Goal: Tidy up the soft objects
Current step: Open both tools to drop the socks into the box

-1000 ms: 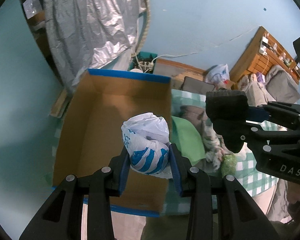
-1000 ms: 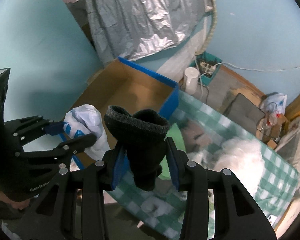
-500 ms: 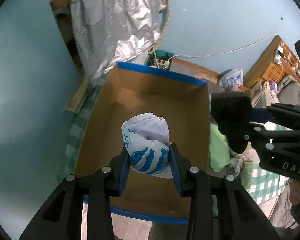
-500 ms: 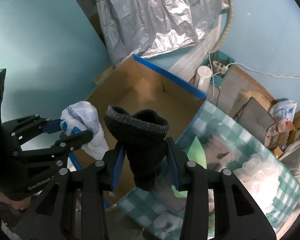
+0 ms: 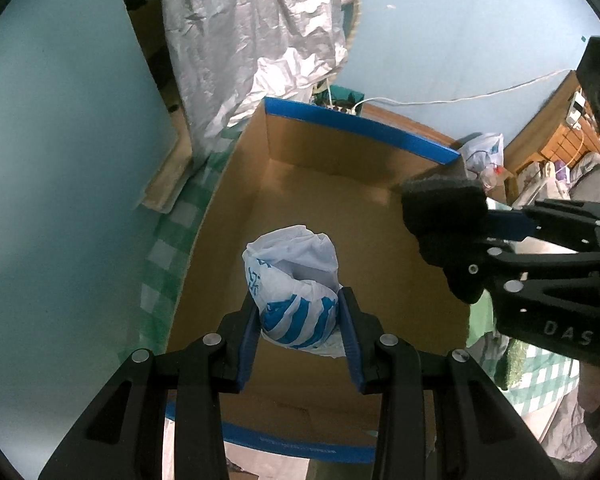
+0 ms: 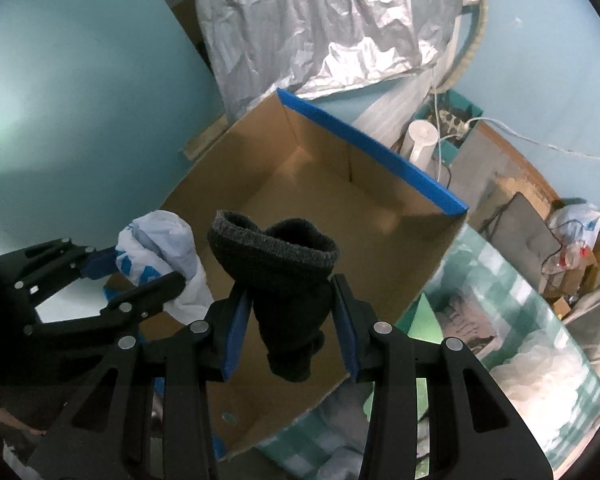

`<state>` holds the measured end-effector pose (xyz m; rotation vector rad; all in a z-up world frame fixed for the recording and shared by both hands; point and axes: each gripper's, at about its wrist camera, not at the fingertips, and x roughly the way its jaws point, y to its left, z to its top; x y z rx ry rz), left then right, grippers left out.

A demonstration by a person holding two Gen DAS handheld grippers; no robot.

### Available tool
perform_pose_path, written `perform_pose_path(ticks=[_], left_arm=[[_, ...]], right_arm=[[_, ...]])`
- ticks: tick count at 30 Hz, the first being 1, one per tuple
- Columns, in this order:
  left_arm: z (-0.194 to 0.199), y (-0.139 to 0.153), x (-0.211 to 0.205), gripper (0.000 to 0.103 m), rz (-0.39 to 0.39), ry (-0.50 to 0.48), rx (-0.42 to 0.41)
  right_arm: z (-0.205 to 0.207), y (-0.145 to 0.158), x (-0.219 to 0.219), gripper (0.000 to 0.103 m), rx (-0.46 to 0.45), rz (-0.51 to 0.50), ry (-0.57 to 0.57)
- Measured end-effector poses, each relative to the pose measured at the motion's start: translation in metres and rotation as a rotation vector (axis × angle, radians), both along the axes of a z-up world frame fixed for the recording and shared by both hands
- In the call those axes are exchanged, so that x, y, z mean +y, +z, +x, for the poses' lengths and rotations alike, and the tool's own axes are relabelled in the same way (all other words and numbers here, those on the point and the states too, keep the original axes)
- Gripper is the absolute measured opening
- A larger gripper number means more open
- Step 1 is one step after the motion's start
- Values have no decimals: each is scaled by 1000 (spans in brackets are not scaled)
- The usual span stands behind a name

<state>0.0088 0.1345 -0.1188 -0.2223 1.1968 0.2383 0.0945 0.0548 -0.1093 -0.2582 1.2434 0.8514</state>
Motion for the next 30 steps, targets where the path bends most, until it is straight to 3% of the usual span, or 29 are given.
perform_pose_path(ticks=[7, 9, 10, 14, 30], left_arm=[[1, -6, 7, 43, -4, 30, 18], [1, -5, 7, 51, 2, 29, 18], [1, -5, 7, 57, 8, 29, 19], [0, -3, 7, 66, 17, 31, 11], [-6, 22, -17, 69, 41, 2, -28]], right_arm=[[0, -12, 7, 41, 15, -32, 6], [2, -11, 7, 52, 7, -35, -8], [2, -9, 6, 63, 3, -32, -16], [4, -3, 1, 75, -21, -24, -36], [6, 24, -39, 76, -58, 10, -98]])
